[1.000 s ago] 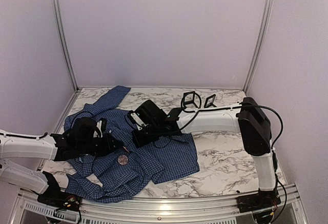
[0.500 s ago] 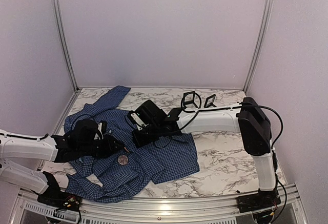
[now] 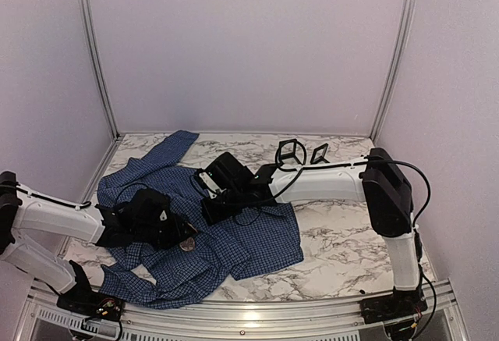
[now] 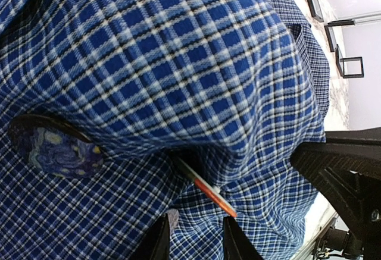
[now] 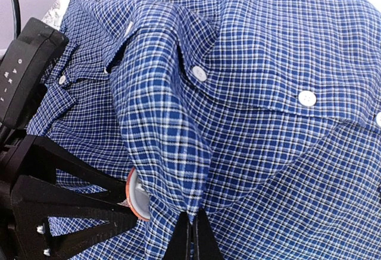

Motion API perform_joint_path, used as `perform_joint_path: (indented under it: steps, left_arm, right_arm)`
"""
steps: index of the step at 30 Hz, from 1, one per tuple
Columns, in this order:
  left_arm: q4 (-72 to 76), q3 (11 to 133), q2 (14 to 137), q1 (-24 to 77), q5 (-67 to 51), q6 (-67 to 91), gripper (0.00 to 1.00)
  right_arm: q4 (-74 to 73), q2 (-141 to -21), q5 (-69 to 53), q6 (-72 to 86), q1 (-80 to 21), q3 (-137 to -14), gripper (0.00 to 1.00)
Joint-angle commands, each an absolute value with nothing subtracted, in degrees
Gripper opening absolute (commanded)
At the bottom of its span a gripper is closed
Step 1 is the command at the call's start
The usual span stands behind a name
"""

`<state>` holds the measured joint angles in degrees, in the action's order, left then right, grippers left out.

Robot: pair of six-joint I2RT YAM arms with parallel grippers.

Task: Remove the brooch from the garment
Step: Pick up the brooch from the crumpled clothing.

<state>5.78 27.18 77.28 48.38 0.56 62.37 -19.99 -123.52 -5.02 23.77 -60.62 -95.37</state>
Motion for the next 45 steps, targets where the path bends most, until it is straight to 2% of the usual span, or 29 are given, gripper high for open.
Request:
perform_joint_path:
  steps: [1,15,23,31,39,45]
  left_arm:
    - [7.6,30.1,79.3,48.5,1.7,62.3,0.31]
    - [4.0,31.5,78.9,48.6,1.6,60.8,0.30]
    - [3.9,32.5,81.7,48.7,1.2,60.3,0.20]
    - [0.2,32.8,79.6,48.7,2.9,57.8,0.00]
    - [-5.3,32.9,74.2,47.7,3.5,51.1,0.00]
    - [-4.0,31.4,70.5,45.7,0.2,45.7,0.00]
  right_arm:
    - [-21.1,-124.3,-4.9,23.5,-61.0,-97.1,0.00]
    - [-21.7,-124.8,-4.8,23.9,-61.2,-98.1,0.00]
    - [-22.3,-124.9,-4.6,23.7,-61.2,-98.5,0.00]
    - [-22.6,-124.6,-4.3,23.7,-61.3,-98.2,0.00]
    - [-22.5,-123.2,-2.3,23.5,-61.2,-96.0,0.00]
    - [-22.1,-122.2,-1.7,23.5,-61.2,-94.8,0.00]
